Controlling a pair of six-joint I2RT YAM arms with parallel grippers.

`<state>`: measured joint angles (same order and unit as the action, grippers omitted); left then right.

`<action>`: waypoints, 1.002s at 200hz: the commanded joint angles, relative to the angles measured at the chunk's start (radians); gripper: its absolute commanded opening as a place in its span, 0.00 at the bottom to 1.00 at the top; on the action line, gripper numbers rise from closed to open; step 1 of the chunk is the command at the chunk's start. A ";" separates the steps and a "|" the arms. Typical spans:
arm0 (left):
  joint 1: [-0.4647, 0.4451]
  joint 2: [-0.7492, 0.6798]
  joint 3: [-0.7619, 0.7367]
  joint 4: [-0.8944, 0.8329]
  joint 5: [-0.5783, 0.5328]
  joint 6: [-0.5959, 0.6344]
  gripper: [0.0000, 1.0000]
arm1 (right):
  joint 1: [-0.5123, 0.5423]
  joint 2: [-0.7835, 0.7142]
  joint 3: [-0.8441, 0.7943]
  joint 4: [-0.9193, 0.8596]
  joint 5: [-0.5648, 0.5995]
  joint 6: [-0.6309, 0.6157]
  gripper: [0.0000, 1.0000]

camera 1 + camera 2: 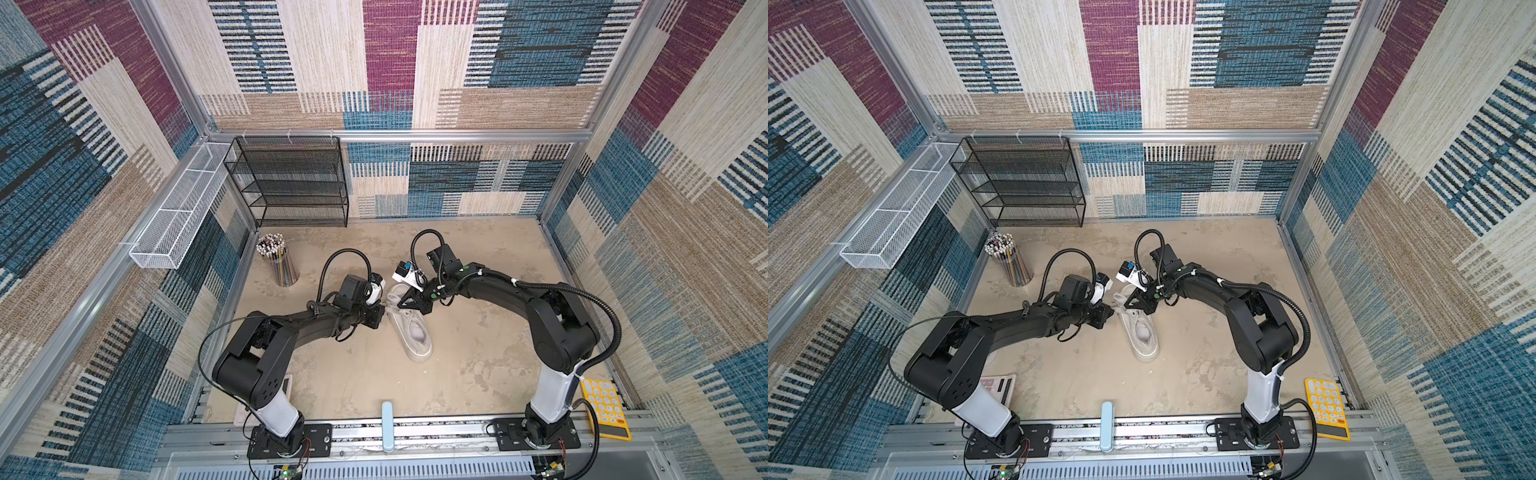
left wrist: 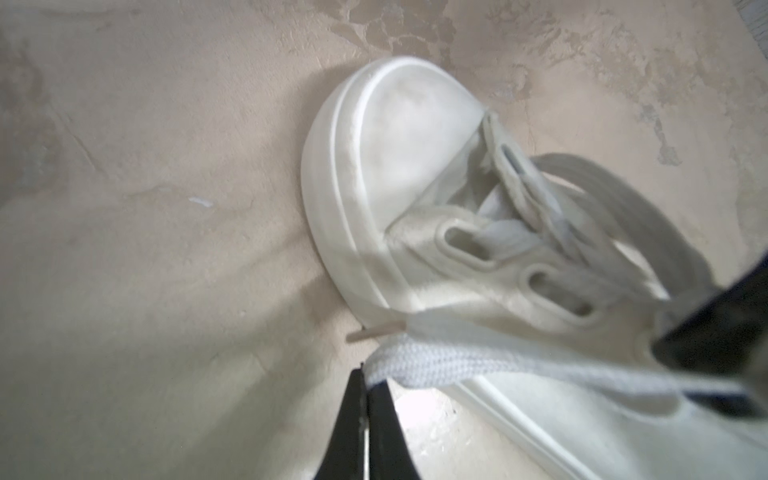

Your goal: Tie the shoes

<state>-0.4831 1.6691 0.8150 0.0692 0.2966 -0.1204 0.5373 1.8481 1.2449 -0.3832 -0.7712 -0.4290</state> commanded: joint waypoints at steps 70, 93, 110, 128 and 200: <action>0.013 0.166 0.289 -0.181 0.122 0.055 0.00 | 0.002 -0.074 -0.091 0.146 -0.153 0.027 0.00; 0.012 0.178 0.343 -0.217 0.134 0.062 0.00 | 0.001 -0.070 -0.093 0.142 -0.116 0.034 0.00; 0.011 0.163 0.345 -0.215 0.140 0.065 0.00 | 0.001 -0.063 -0.083 0.124 -0.106 0.026 0.00; 0.010 0.136 0.334 -0.195 0.164 0.080 0.00 | 0.002 -0.060 -0.076 0.111 -0.099 0.017 0.00; 0.009 0.129 0.333 -0.140 0.257 0.192 0.00 | -0.017 -0.167 -0.133 0.140 -0.050 0.094 0.51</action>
<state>-0.4736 1.7824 1.1252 -0.0929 0.5003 0.0082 0.5350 1.7264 1.1374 -0.2855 -0.8448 -0.3931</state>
